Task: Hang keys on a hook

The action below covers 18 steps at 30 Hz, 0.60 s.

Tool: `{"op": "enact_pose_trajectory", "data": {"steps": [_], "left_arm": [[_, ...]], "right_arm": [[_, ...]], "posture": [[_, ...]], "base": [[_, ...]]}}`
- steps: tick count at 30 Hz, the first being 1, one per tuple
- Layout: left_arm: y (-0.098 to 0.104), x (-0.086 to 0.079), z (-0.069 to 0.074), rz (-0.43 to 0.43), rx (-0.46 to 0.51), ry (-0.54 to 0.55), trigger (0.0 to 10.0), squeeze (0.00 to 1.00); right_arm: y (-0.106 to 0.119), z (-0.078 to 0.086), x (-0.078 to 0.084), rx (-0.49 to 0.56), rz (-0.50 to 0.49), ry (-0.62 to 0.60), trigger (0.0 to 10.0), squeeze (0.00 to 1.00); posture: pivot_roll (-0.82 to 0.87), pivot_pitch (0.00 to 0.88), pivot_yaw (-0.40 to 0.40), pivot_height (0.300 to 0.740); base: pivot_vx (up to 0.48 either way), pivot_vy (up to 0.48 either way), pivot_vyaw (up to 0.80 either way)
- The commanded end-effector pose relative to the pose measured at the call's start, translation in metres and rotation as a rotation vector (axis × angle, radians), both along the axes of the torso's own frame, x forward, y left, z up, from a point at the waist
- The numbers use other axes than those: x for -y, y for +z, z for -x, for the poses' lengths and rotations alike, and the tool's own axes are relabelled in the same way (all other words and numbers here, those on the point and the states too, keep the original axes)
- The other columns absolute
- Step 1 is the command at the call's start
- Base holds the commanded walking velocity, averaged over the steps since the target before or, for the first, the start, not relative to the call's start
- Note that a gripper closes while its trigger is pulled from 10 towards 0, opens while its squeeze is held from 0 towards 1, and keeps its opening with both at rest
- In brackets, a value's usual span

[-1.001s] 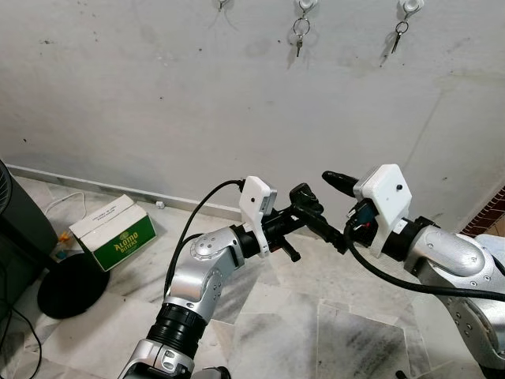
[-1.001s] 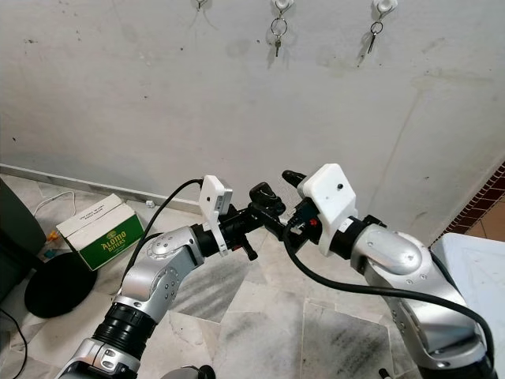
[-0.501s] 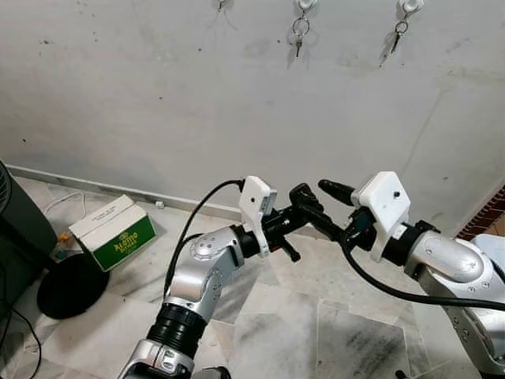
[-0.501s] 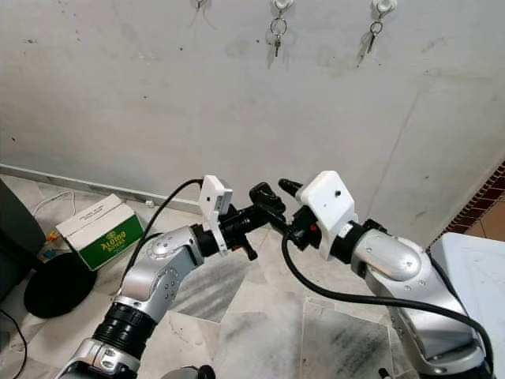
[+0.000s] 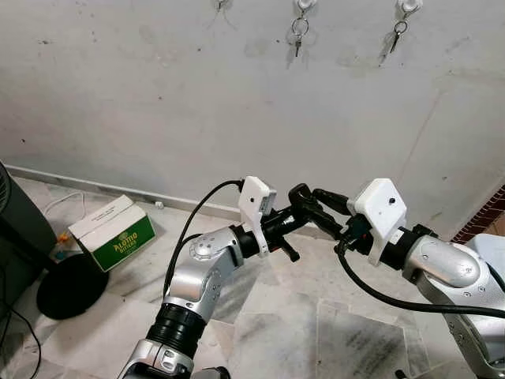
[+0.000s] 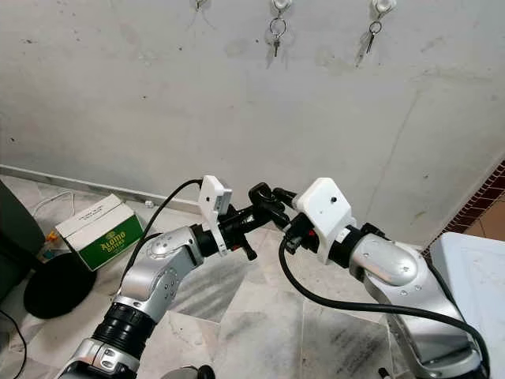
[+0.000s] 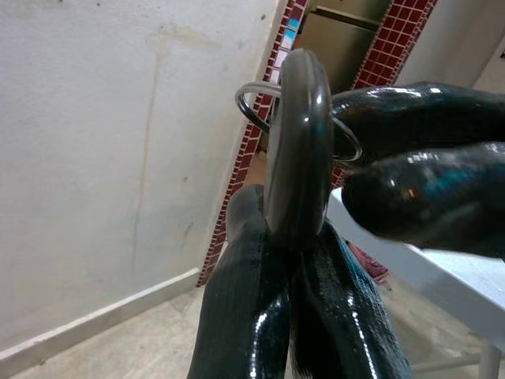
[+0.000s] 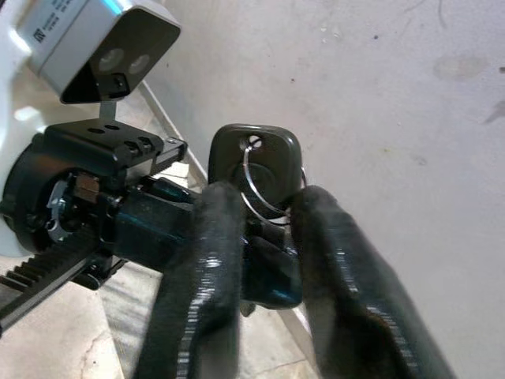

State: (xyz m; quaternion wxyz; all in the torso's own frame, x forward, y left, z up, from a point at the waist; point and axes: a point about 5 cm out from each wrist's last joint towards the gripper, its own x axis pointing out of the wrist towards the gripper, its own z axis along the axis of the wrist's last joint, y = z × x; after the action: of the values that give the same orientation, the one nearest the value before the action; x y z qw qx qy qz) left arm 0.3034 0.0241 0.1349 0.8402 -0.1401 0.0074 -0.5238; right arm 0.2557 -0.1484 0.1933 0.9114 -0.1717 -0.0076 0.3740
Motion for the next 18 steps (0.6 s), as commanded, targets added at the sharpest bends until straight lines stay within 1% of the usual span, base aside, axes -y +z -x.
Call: {"op": "enact_pose_trajectory", "data": {"steps": [1, 12, 14, 15, 17, 18], "left_arm": [[0.0025, 0.0009, -0.0011, -0.013, 0.013, -0.006, 0.0, 0.00], [0.0020, 0.0024, 0.0001, -0.012, 0.013, -0.012, 0.0, 0.00], [0.0021, 0.0024, 0.0001, -0.012, 0.013, -0.011, 0.0, 0.00], [0.0020, 0.0024, 0.0001, -0.012, 0.013, -0.011, 0.0, 0.00], [0.0020, 0.0022, 0.0001, -0.012, 0.013, -0.010, 0.0, 0.00], [0.0019, 0.0021, 0.0001, -0.012, 0.013, -0.009, 0.0, 0.00]], "right_arm": [[-0.0007, 0.0008, -0.0026, -0.001, 0.000, 0.021, 0.0, 0.00], [-0.0011, -0.0020, -0.0047, 0.029, 0.029, 0.013, 0.0, 0.00], [-0.0017, -0.0029, -0.0048, 0.036, 0.037, 0.008, 0.4, 0.00], [-0.0019, -0.0034, -0.0046, 0.040, 0.041, 0.004, 0.1, 0.00], [-0.0021, -0.0043, -0.0043, 0.044, 0.044, -0.003, 0.0, 0.00], [-0.0022, -0.0051, -0.0041, 0.047, 0.045, -0.007, 0.3, 0.00]], "posture": [[-0.11, 0.075, 0.056, 0.740], [-0.11, 0.068, 0.053, 0.740], [-0.10, 0.069, 0.052, 0.740], [-0.10, 0.069, 0.052, 0.740], [-0.10, 0.069, 0.052, 0.740], [-0.10, 0.069, 0.052, 0.740]], "base": [[0.000, 0.000, 0.00], [0.000, 0.000, 0.00], [0.000, 0.000, 0.00], [0.000, 0.000, 0.00], [0.000, 0.000, 0.00], [0.000, 0.000, 0.00]]}}
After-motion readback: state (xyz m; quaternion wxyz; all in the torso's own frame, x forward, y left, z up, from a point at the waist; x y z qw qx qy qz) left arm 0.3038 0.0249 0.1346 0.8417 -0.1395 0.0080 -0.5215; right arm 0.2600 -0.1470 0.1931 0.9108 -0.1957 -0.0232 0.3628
